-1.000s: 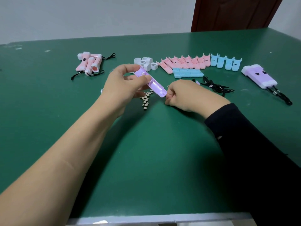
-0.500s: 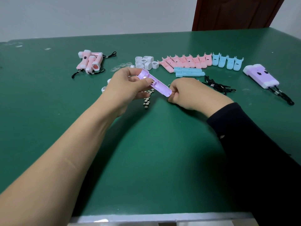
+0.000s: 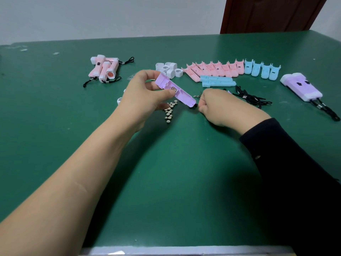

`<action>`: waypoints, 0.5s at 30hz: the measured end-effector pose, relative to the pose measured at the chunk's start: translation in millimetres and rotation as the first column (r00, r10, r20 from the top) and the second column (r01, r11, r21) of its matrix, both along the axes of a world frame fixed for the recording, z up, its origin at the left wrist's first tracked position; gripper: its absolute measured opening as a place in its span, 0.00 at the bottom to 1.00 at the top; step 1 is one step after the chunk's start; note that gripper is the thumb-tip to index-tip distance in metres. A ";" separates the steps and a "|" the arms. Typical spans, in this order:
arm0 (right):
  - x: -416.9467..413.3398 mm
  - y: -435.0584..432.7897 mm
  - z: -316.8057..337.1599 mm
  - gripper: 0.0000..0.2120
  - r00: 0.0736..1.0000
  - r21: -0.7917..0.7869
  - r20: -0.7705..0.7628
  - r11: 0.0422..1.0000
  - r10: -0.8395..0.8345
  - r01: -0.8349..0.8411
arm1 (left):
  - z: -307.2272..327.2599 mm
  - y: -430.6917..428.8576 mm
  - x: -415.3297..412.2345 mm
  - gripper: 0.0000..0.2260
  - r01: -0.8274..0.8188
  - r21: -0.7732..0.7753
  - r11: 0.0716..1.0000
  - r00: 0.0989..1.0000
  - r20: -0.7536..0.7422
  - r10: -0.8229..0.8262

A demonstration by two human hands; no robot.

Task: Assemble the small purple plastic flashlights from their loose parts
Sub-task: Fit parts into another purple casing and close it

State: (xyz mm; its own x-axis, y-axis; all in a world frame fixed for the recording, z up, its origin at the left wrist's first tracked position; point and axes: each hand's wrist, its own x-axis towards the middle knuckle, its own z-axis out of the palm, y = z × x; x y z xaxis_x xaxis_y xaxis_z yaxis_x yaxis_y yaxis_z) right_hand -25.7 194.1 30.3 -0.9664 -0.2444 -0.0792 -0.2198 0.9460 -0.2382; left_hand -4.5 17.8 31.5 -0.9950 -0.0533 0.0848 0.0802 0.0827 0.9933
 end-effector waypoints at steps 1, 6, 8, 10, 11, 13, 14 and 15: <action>-0.8 0.7 0.3 0.05 0.999 -0.040 -0.030 0.999 -0.012 0.011 | 0.1 -0.1 0.0 0.16 -0.001 -0.003 1.000 1.000 -0.002 0.001; 0.3 -6.3 3.1 0.09 0.977 -0.653 -0.021 0.743 -0.210 0.145 | 2.1 -0.5 1.2 0.14 -0.006 -0.012 1.000 0.999 -0.035 0.006; 3.0 -11.3 4.5 0.13 0.969 -0.829 0.067 0.527 -0.240 0.188 | 3.3 -0.2 1.5 0.13 -0.004 0.030 1.000 1.000 -0.021 0.004; 6.2 -16.4 5.9 0.14 0.962 -0.901 0.114 0.383 -0.249 0.206 | 4.0 0.3 1.4 0.12 -0.011 0.096 0.995 1.000 0.015 0.009; 7.5 -18.4 6.5 0.14 0.957 -0.925 0.140 0.312 -0.252 0.217 | 4.2 0.9 1.3 0.11 -0.016 0.126 0.992 0.999 0.033 0.011; 8.9 -21.0 7.5 0.13 0.950 -0.955 0.178 0.189 -0.255 0.230 | 4.0 2.7 1.9 0.11 -0.011 0.180 0.984 0.998 0.059 0.000; 9.6 -21.9 8.3 0.12 0.950 -0.962 0.190 0.147 -0.249 0.231 | 3.5 3.8 2.4 0.11 -0.005 0.196 0.981 0.998 0.065 -0.008; 10.5 -22.8 9.4 0.12 0.950 -0.967 0.196 0.115 -0.241 0.229 | 3.0 4.5 3.0 0.10 -0.001 0.195 0.981 0.998 0.067 -0.013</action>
